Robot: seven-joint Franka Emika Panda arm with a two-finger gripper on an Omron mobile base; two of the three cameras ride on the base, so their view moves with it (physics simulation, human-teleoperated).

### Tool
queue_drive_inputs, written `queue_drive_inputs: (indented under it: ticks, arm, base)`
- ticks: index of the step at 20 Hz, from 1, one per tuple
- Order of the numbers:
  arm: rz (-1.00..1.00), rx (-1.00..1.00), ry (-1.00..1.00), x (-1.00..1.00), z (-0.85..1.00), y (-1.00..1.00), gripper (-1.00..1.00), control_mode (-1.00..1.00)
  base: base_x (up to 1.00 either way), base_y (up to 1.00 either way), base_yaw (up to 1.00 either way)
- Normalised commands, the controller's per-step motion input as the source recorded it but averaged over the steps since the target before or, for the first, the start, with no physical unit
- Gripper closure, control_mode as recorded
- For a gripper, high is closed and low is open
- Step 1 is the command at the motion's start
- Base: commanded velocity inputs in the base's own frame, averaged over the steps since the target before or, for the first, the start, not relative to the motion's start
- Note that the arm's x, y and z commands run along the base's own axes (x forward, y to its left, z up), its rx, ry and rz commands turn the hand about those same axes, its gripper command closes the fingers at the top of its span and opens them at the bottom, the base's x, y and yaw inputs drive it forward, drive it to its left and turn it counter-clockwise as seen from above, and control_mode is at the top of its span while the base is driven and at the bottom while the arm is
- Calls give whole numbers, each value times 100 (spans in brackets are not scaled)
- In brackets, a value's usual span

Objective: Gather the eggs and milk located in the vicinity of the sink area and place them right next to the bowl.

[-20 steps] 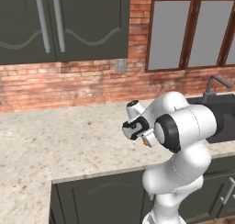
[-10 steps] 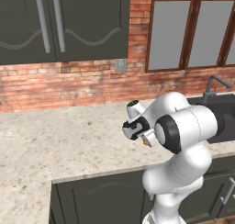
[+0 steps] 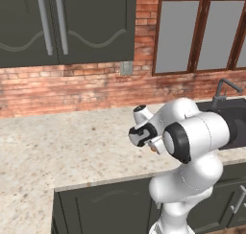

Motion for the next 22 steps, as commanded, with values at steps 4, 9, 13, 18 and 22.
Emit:
queue_drive_inputs:
  ticks: [4, 9, 13, 18, 22]
  arm:
    - [0, 0, 0, -34, 6, 3, -100, -100]
    - [0, 0, 0, -35, 29, 7, -100, -100]
    - [0, 0, 0, -22, 50, 3, -100, -100]
    - [2, 0, 6, -4, 71, 0, -100, -100]
    - [14, 0, 10, 0, 71, 0, -100, -100]
  base:
    - [0, 0, 0]
    - [0, 0, 0]
    - [0, 0, 0]
    - [0, 0, 0]
    - [0, 0, 0]
